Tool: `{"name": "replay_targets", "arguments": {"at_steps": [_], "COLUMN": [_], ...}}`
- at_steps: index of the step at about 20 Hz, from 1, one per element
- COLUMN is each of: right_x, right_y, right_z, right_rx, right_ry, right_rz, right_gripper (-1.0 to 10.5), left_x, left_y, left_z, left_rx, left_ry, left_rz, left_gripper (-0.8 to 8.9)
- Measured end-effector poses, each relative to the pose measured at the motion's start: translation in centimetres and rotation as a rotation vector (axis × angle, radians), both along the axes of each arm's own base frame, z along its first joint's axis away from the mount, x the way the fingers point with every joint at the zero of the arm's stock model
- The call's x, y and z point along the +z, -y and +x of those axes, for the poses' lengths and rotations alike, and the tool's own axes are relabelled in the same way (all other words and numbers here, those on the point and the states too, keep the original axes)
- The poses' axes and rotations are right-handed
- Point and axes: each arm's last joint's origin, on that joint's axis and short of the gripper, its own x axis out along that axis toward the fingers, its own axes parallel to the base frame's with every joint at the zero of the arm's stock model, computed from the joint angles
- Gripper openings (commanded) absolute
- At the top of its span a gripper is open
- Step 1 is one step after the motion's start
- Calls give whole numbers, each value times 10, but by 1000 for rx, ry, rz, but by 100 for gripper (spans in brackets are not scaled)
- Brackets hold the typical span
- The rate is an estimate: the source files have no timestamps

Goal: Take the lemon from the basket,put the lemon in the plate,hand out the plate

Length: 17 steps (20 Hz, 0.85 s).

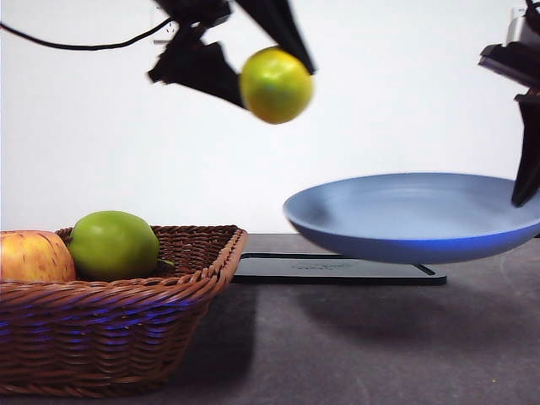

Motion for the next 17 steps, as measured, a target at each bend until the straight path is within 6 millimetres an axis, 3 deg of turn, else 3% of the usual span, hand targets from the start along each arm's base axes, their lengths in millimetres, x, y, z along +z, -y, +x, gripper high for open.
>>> {"name": "replay_targets", "arguments": {"at_steps": [3,7,11,15,17], "right_x": [-2,-1,-2,-3,-3], "right_y": [-10,-20,-21,-21,-21], "right_z": [-1,-4,-6,-8,-9], "right_rx": [36,83,87,95,95], "right_ry": [-16,-32,-53,-85,-97], "right_rz": [10,57,73,86,85], "right_gripper": [3,3,3,3,3], "left_x": [-4,-26,-49,-63,-63], "left_y": [29,62,75,80,80], "left_z": [-19,-33,-29,-27,-27], "left_rx": [-38,-69,-65,-100,-111], "left_ry": [88,174,169,135,133], "left_rz": [49,162,245,269,263], "left_gripper": [163,163,172,349,376]}}
